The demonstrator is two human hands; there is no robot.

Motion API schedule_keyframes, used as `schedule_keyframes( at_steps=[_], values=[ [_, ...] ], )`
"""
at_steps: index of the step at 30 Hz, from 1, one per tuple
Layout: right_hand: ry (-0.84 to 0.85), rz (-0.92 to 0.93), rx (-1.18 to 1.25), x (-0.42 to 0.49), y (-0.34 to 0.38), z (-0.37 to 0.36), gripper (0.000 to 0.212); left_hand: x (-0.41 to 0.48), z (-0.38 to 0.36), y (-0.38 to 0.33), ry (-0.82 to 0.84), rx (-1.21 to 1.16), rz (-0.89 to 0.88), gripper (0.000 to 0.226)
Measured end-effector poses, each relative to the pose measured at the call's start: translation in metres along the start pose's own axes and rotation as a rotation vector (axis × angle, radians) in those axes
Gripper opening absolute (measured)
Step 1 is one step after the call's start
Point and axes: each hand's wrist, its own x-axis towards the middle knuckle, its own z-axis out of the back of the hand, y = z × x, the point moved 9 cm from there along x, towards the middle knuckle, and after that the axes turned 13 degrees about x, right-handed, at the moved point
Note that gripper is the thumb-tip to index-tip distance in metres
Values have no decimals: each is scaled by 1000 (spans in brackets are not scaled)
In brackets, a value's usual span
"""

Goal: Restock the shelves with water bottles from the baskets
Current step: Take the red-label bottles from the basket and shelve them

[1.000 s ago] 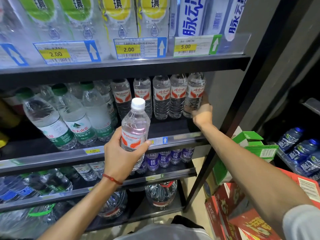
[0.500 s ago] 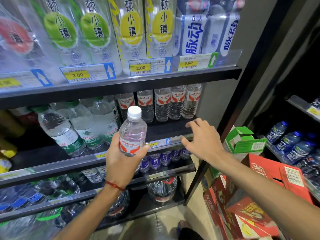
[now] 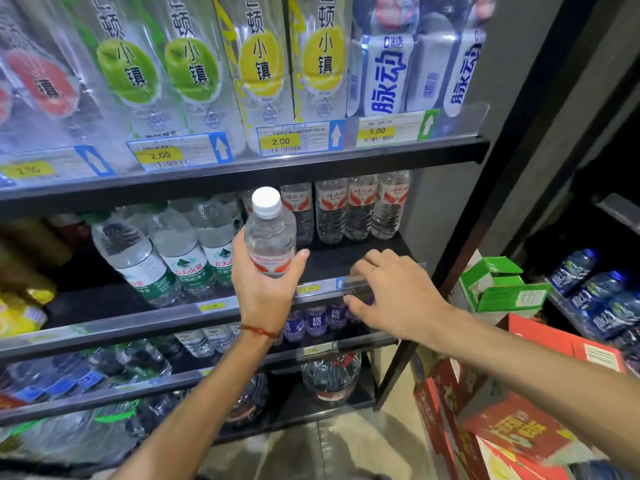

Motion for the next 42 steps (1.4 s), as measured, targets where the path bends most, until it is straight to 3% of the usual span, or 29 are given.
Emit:
schedule_keyframes(
  at_steps=[8,12,16,25,34,37,42],
  values=[
    [-26,78,82,12,-19,11,49,13,-28,31,-188,133,29,75],
    [-17,105,101,15,-28,7,50,20,-36,48,-252,185,70,68],
    [2,119,115,20,-34,2,56,28,-40,66,-244,291,123,61],
    [9,168,164,36,-33,-15,50,37,-43,78,-300,250,263,51],
    [0,211,189,42,-24,-33,43,33,-49,97,-168,267,326,55],
    [32,204,181,44,-22,-35,44,20,-35,92,-233,321,328,76],
    [58,194,181,43,-18,-37,45,9,-28,88,-316,339,288,60]
  ],
)
